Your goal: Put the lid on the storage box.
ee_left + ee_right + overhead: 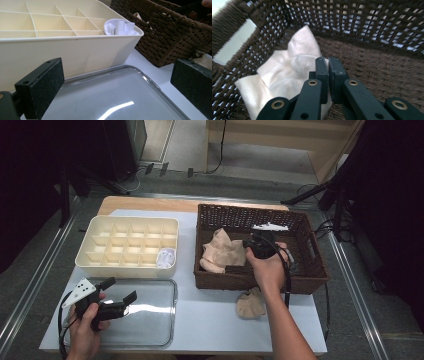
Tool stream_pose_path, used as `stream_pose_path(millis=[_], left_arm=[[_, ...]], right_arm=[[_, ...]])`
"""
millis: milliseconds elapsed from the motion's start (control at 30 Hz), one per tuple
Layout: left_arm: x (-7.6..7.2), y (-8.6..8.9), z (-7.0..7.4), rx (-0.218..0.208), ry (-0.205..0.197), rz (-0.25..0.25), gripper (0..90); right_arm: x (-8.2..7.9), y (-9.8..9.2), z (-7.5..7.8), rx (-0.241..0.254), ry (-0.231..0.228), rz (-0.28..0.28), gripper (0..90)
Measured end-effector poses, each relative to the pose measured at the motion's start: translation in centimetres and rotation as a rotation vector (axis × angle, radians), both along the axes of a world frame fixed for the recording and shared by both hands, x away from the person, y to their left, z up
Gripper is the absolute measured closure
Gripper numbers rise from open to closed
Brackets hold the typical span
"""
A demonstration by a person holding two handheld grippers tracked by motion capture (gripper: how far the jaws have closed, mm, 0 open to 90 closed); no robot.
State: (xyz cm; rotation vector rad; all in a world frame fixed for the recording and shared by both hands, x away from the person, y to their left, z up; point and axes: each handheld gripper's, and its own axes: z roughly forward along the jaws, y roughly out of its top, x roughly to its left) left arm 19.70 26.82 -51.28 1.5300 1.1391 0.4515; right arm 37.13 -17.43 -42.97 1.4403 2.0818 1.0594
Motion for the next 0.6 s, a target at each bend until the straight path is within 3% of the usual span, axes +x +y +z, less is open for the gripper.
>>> stream_pose_path(millis=[200, 600], left_arm=[[-0.1, -0.6, 0.0, 0.011, 0.001, -0.013, 0.0], [-0.3, -1.8, -0.1, 0.019, 0.012, -0.038, 0.0]], right_arm=[[-1.9, -0.1, 1.2, 0.014, -0.098, 0.016, 88.4], [-5.2, -0.7, 2.2, 0.093, -0.232, 0.024, 88.4]])
